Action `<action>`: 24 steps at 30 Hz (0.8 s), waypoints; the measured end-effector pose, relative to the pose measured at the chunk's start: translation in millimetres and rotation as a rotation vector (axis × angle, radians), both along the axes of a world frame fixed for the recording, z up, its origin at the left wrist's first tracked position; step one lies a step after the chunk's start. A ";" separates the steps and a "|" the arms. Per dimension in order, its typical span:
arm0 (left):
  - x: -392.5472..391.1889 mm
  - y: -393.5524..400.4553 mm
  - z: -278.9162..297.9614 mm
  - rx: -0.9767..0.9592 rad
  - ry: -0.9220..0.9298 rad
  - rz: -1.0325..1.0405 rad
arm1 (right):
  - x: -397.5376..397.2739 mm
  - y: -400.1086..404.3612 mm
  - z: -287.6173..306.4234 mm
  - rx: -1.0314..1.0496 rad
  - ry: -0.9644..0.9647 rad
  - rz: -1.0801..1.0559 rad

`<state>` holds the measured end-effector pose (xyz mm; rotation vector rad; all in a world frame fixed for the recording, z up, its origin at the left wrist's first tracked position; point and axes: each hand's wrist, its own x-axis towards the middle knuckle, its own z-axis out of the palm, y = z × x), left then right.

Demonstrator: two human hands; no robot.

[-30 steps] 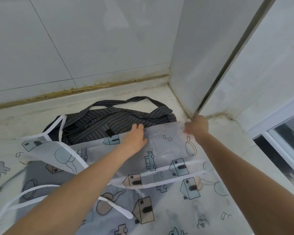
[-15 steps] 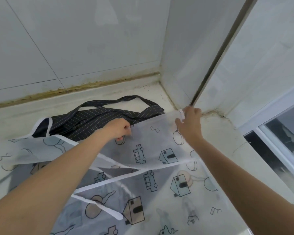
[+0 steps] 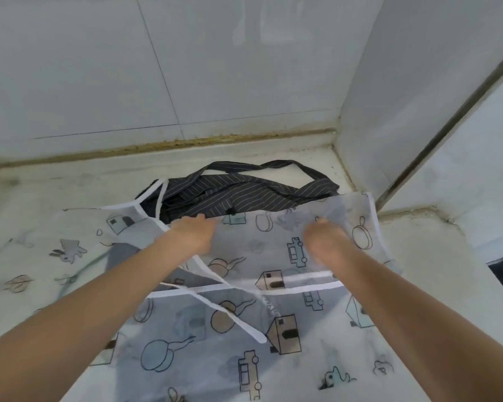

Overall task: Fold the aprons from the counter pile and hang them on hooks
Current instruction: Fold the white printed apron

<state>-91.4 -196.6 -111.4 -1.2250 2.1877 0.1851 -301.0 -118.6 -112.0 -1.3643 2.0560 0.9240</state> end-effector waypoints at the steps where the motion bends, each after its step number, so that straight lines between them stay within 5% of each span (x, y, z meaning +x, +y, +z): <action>1: 14.2 -2.5 1.9 -0.002 0.000 0.038 | 14.3 -9.1 6.8 -0.019 0.008 0.060; 4: 44.5 -5.6 2.5 -0.037 0.034 0.097 | 77.1 -41.6 15.7 -0.235 -0.181 0.323; 7: 61.7 -5.9 -2.3 -0.044 -0.057 0.122 | 144.4 -51.5 6.3 -0.107 -0.348 0.390; 13: 143.7 -15.9 10.2 -0.178 -0.238 0.433 | 182.1 -39.7 -21.3 -0.041 0.053 0.712; 24: 241.1 -12.8 2.4 -0.053 0.475 0.878 | 200.0 -58.8 -14.8 0.125 0.058 0.582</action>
